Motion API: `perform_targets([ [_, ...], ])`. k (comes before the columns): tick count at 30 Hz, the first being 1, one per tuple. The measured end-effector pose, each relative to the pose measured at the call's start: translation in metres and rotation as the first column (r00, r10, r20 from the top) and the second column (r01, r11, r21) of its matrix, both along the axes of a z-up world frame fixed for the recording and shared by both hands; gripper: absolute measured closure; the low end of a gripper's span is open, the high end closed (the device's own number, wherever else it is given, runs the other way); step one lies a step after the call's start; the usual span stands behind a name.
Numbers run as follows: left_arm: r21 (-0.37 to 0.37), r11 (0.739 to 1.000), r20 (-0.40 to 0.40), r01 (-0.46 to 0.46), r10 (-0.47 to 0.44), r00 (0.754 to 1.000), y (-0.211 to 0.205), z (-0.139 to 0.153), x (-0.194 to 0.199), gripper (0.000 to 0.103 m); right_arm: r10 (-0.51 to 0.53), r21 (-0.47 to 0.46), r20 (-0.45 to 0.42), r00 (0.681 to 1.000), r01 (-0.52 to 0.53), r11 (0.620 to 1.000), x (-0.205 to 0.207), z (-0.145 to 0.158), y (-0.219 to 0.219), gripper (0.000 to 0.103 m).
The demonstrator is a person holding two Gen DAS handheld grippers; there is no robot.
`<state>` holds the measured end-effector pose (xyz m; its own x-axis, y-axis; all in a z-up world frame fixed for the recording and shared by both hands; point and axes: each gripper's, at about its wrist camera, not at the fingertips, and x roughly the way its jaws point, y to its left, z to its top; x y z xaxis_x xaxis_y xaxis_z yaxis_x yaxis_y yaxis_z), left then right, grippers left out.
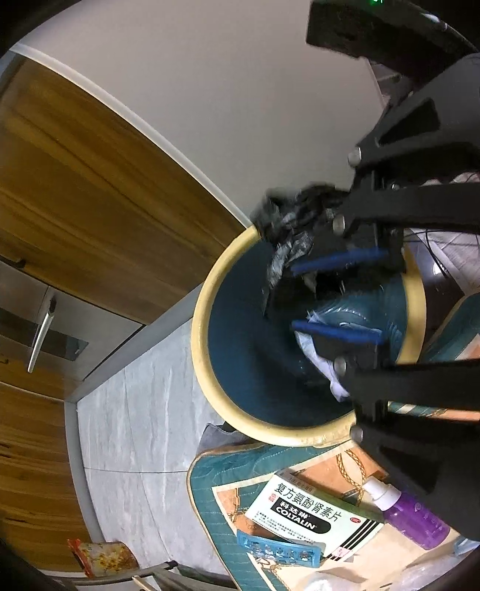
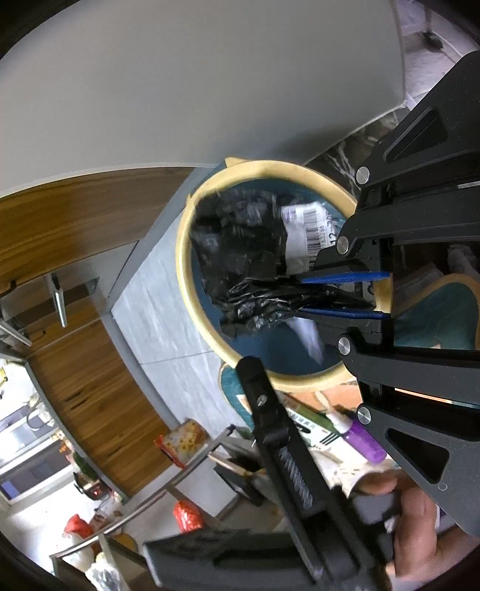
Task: Collect trash
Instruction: 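Carry packet and black bag over the bin and open both tools, then grasp the red-flowered paper cup with the left tool back on the cushion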
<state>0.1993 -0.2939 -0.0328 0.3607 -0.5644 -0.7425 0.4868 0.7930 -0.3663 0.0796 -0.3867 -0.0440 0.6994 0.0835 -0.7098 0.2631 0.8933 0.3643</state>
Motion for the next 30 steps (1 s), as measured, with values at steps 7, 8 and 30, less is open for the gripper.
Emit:
perform_targets([
  [7, 0.006, 0.999, 0.053, -0.035, 0.034, 0.998, 0.026, 0.016, -0.004, 0.057, 0.003, 0.008, -0.012, 1.000, -0.003, 1.000, 0.008, -0.004, -0.002, 0.059],
  [8, 0.012, 0.999, 0.061, -0.039, 0.038, 0.997, 0.031, 0.017, -0.004, 0.051, 0.006, 0.002, -0.008, 1.000, -0.006, 1.000, 0.009, -0.002, 0.000, 0.055],
  [30, 0.158, 0.960, 0.175, -0.232, 0.205, 0.963, 0.222, 0.040, -0.044, 0.033, 0.128, -0.032, 0.034, 0.991, -0.127, 0.991, 0.008, 0.007, 0.033, 0.040],
])
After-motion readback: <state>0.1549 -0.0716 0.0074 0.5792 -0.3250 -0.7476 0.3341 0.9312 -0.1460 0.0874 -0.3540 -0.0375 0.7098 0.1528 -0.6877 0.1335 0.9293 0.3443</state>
